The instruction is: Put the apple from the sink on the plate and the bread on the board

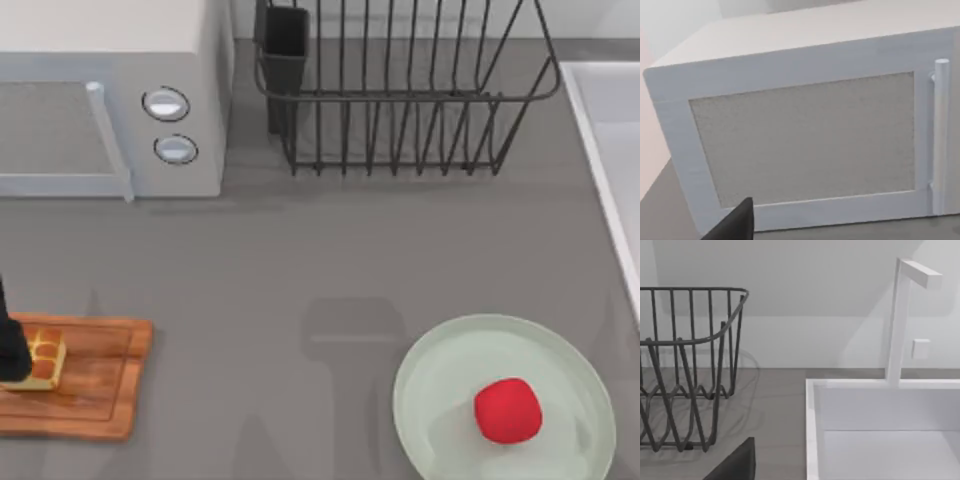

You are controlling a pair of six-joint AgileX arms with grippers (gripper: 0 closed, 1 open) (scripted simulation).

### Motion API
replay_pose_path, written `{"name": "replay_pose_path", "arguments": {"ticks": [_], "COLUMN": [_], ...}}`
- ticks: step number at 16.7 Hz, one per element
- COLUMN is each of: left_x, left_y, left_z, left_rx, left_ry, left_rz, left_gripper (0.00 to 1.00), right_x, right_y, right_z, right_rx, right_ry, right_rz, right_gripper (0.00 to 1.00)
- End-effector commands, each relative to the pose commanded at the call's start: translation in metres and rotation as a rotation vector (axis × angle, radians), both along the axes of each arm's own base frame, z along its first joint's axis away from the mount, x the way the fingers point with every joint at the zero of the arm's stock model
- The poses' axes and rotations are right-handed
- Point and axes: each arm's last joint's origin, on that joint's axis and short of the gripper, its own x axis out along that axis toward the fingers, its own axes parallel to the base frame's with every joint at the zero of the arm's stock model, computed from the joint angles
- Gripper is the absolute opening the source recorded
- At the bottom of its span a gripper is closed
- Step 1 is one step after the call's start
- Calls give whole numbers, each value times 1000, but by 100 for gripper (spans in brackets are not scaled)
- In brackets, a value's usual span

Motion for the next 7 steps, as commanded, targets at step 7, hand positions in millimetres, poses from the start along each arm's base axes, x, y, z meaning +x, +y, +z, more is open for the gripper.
{"name": "replay_pose_path", "arguments": {"ticks": [7], "left_x": [-2], "left_y": [-2], "left_z": [-9], "left_rx": [-143], "left_ry": [-40], "left_rz": [-13], "left_gripper": [100], "right_x": [0], "right_y": [0], "right_z": [0], "right_rx": [0], "right_ry": [0], "right_rz": [0], "right_gripper": [100]}}
